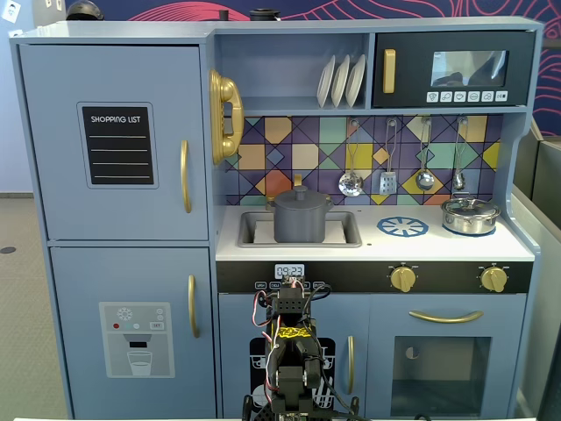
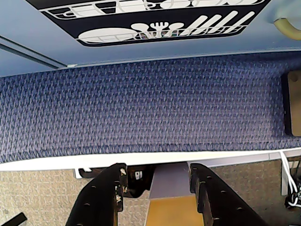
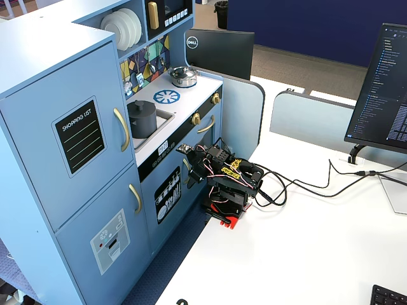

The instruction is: Take off the lid from the gray recipient and place it on the counter

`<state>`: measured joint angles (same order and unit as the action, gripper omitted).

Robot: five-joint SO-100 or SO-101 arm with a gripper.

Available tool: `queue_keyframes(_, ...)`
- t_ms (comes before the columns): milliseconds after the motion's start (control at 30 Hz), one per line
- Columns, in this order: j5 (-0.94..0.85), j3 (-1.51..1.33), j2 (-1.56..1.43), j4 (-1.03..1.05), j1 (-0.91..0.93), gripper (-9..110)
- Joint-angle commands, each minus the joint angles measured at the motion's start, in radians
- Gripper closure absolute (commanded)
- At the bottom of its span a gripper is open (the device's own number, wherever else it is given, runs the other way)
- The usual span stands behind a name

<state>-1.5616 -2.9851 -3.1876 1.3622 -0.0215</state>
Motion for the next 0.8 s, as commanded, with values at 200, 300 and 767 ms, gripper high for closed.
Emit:
queue_keyframes(200,0.049,-0.017,0.009,0.167,0.075,101)
queue_keyframes(300,0.049,-0.017,0.009,0.167,0.075,101)
queue_keyframes(767,0.020,0.586,0.124,-0.213,0.098,101)
